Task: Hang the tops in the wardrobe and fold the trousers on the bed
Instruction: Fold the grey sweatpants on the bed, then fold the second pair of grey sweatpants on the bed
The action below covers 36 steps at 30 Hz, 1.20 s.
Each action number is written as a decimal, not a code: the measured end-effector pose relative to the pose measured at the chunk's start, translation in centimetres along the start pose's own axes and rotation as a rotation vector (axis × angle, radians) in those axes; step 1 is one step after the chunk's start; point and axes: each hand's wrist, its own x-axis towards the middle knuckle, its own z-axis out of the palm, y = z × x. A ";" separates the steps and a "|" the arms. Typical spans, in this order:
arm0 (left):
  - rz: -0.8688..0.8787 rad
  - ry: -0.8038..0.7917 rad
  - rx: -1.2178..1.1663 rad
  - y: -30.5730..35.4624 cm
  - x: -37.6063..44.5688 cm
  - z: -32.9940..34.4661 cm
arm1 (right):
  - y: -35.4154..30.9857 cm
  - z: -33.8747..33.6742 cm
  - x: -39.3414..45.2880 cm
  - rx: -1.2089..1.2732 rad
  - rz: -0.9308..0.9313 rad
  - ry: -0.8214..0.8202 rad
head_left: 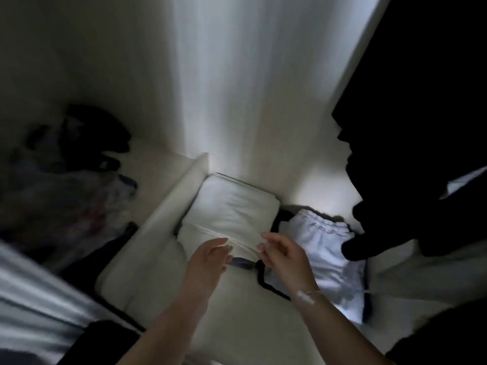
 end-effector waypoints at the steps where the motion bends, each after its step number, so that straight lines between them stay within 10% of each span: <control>1: 0.022 0.032 -0.031 0.9 -1.3 -0.8 | -0.5 0.8 -0.4 0.007 -0.010 -0.048; 17: 0.390 0.692 -0.195 3.9 -27.8 -15.2 | -4.5 15.8 -17.6 -0.063 -0.194 -0.998; 36: 0.436 1.468 -0.426 -14.8 -69.4 -25.4 | 5.5 23.6 -58.7 -0.307 -0.246 -1.792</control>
